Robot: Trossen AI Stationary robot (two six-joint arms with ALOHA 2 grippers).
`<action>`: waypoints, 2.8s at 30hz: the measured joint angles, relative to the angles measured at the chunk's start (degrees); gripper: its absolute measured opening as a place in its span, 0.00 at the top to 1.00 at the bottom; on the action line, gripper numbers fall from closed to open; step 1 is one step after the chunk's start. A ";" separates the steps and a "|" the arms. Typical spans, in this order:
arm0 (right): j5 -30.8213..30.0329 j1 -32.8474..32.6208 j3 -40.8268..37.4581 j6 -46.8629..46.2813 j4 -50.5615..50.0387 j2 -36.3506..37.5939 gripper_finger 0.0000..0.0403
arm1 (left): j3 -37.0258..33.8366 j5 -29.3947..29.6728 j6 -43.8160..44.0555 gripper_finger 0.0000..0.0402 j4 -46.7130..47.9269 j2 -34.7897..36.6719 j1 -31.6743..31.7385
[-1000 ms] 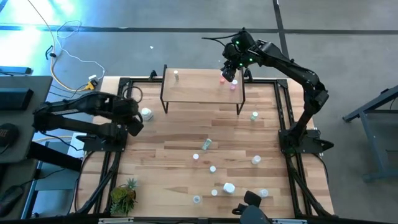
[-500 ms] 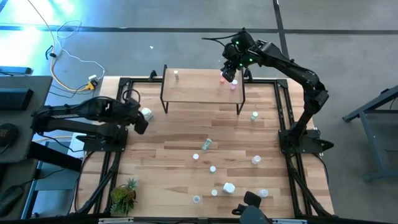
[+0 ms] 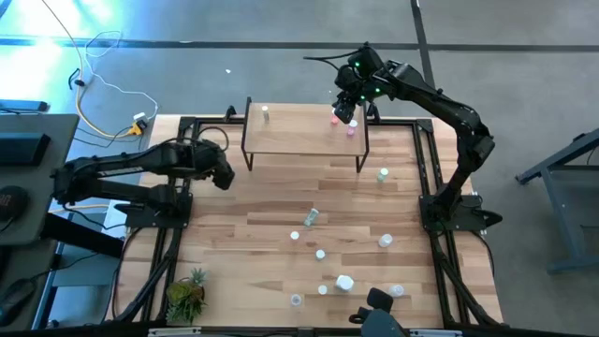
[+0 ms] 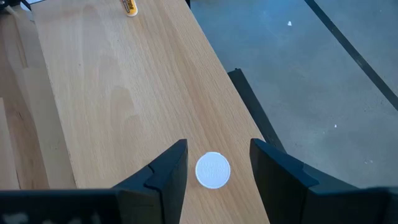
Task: Pick and place medicine bottles onto shelf by color
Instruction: Put the top white pill bottle on the shelf
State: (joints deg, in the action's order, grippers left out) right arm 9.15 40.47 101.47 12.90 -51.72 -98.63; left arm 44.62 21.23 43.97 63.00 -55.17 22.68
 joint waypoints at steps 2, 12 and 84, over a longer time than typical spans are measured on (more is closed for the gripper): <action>0.00 0.00 0.00 -0.39 0.00 0.00 0.59 | 0.00 0.02 0.24 0.38 -0.01 -1.95 1.37; 0.00 0.00 0.00 -0.43 -0.36 0.00 0.59 | 0.02 -0.52 1.17 0.38 -3.39 -8.31 5.85; 0.00 -0.02 -0.04 -0.43 -1.62 0.02 0.59 | 45.63 6.22 -24.56 0.59 11.29 -10.63 8.17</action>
State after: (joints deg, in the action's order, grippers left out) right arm 9.15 40.45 101.43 12.47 -53.34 -98.61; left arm 90.25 27.45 19.41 74.29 -65.80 30.85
